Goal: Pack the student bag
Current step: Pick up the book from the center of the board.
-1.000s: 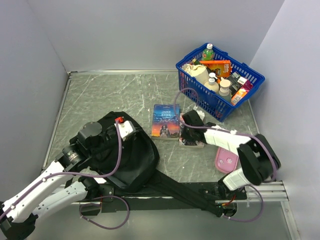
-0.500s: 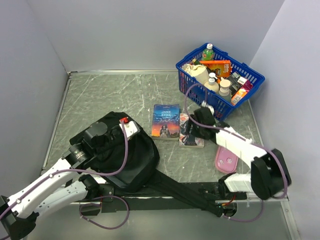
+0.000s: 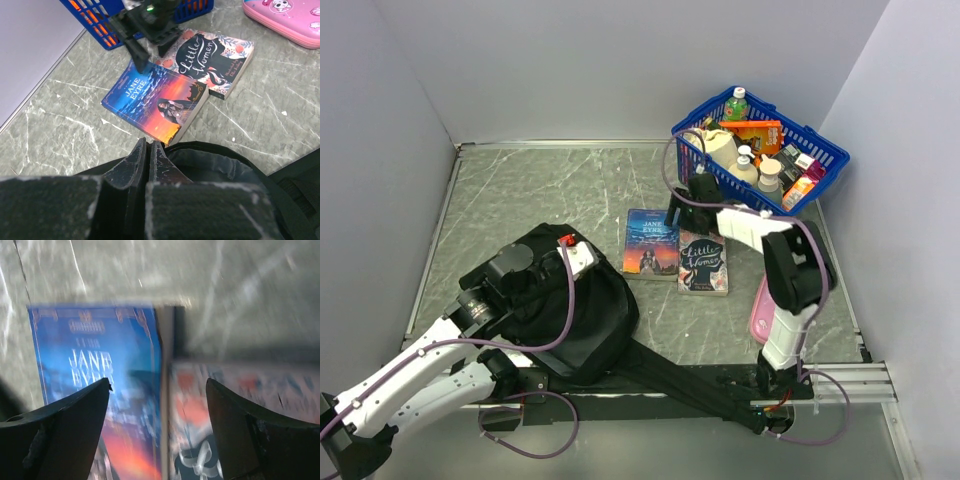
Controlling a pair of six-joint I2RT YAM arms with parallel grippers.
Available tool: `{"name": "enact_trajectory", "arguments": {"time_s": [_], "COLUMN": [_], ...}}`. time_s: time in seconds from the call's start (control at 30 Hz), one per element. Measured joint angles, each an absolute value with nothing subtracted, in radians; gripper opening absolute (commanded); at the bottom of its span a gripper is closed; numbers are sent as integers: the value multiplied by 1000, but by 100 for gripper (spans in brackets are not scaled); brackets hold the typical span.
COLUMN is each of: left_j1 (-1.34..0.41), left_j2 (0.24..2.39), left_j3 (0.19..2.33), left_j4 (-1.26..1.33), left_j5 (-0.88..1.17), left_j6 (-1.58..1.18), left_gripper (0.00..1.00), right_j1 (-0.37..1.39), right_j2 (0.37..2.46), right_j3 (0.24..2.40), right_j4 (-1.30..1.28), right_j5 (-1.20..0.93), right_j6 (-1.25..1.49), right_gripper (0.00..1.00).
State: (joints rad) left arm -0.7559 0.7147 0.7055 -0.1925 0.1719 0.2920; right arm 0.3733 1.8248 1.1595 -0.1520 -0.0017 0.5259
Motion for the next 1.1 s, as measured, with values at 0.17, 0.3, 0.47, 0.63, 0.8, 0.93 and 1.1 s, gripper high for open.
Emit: {"name": "enact_trajectory", "arguments": {"time_s": [0.17, 0.3, 0.47, 0.63, 0.8, 0.93, 1.1], "left_j1": [-756, -756, -756, -756, -756, -756, -756], "left_j2": [703, 693, 686, 678, 670, 665, 663], "left_j3": [706, 706, 706, 706, 706, 705, 705], "left_j4": [-198, -202, -205, -206, -207, -207, -207], "left_j5": [172, 172, 171, 171, 171, 171, 171], "left_j6": [290, 290, 290, 290, 290, 290, 290], "left_gripper": [1, 1, 1, 1, 1, 1, 1], "right_j1": [373, 381, 390, 400, 424, 451, 494], "right_j2": [1936, 1963, 1989, 1988, 1965, 1935, 1842], "right_j3": [1311, 1349, 1371, 1364, 1310, 1285, 1240], "right_j4": [-167, -176, -180, -157, -110, -96, -85], "right_j5": [-20, -41, -64, -87, -94, -94, -97], "right_j6": [514, 510, 507, 507, 508, 508, 508], "right_gripper": [82, 79, 72, 65, 63, 63, 64]}}
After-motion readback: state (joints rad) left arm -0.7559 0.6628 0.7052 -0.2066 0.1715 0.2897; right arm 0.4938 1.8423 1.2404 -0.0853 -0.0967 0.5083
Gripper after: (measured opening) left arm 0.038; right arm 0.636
